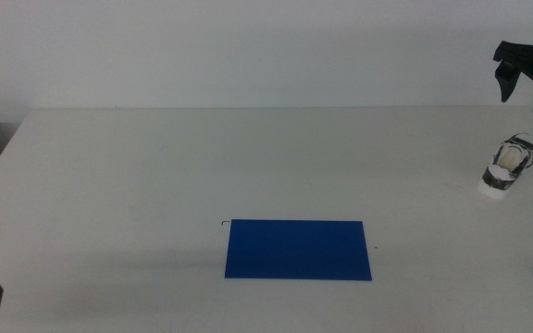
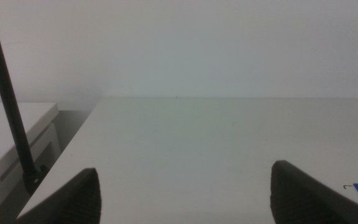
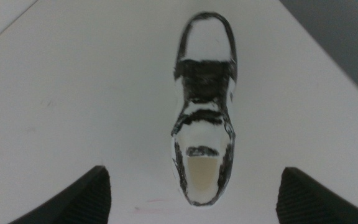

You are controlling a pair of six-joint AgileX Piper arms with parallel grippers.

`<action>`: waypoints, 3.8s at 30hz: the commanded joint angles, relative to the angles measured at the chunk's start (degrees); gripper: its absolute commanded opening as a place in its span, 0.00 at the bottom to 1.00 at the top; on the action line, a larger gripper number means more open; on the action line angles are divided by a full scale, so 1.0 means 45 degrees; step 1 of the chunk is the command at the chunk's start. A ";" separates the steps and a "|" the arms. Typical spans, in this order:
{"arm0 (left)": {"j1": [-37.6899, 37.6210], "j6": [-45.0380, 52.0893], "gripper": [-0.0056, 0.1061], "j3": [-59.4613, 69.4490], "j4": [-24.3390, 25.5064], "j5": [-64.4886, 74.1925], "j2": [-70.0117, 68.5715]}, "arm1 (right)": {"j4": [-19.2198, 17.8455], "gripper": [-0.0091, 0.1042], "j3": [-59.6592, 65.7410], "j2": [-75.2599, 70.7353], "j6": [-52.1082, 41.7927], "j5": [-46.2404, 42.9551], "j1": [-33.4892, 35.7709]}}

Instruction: Use one arm to grab the shoe from the table and place it on the mat.

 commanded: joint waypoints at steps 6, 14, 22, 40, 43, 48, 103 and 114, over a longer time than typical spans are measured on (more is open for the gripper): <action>-0.0064 -0.0155 0.89 0.0064 -0.0164 -0.1038 -0.0090 | 0.0079 0.70 -0.0426 -0.0060 0.1928 0.0255 -0.0052; -0.0064 -0.0155 0.89 0.0064 -0.0164 -0.1038 -0.0090 | 0.0988 0.70 -0.1086 0.1155 0.2710 0.0491 -0.0347; -0.0064 -0.0155 0.89 0.0064 -0.0164 -0.1038 -0.0090 | 0.0565 0.70 -0.1359 0.1385 0.3298 0.0950 -0.0737; -0.0064 -0.0155 0.89 0.0064 -0.0164 -0.1038 -0.0090 | 0.0427 0.70 -0.1335 0.2204 0.2588 0.0376 -0.0817; -0.0064 -0.0155 0.89 0.0064 -0.0164 -0.1038 -0.0090 | 0.0459 0.70 -0.1335 0.2432 0.2588 0.0256 -0.0817; -0.0064 -0.0155 0.89 0.0064 -0.0164 -0.1038 -0.0090 | 0.0305 0.68 -0.1329 0.2695 0.2588 0.0210 -0.0817; -0.0064 -0.0155 0.89 0.0064 -0.0164 -0.1038 -0.0090 | 0.0087 0.05 0.3917 -0.2161 0.6341 0.1053 0.9486; -0.0064 -0.0155 0.89 0.0064 -0.0164 -0.1038 -0.0090 | -0.0684 0.05 0.3892 -0.2161 0.5389 0.1053 0.9529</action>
